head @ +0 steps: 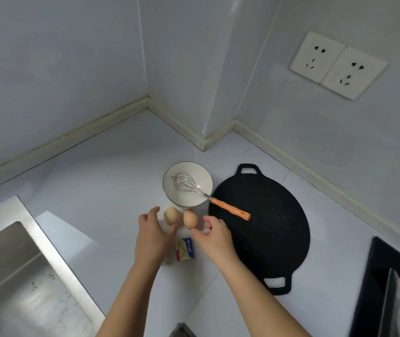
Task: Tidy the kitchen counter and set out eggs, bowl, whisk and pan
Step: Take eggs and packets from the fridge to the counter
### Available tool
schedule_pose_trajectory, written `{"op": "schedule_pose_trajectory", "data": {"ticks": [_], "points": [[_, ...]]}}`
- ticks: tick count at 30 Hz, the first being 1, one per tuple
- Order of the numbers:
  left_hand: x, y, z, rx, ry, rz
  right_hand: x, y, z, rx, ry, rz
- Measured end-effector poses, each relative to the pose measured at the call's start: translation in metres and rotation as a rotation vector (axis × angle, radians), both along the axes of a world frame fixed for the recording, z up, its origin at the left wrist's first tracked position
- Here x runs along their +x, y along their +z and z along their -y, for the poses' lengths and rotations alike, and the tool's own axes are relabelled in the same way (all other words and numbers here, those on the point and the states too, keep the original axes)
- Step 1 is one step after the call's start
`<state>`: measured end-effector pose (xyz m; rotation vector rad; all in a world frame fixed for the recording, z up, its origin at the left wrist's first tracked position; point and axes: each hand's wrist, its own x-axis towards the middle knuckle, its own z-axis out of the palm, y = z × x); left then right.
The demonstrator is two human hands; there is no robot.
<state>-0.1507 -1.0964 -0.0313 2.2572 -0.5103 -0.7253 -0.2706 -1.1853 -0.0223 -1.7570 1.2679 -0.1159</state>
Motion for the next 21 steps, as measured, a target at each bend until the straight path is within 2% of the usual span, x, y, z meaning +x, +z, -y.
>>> {"op": "schedule_pose_trajectory", "data": {"ticks": [3, 8, 14, 21], "points": [[-0.026, 0.019, -0.007, -0.079, 0.007, 0.06, -0.029, 0.014, -0.006, -0.012, -0.049, 0.049], [-0.107, 0.049, -0.009, -0.168, -0.195, 0.064, -0.109, 0.05, -0.022, -0.044, -0.191, 0.157], [-0.254, 0.082, -0.016, -0.254, -0.55, 0.014, -0.272, 0.081, -0.062, -0.151, -0.472, 0.292], [-0.469, 0.107, -0.079, -0.38, -0.853, -0.119, -0.491, 0.1, -0.172, -0.256, -0.781, 0.352]]}}
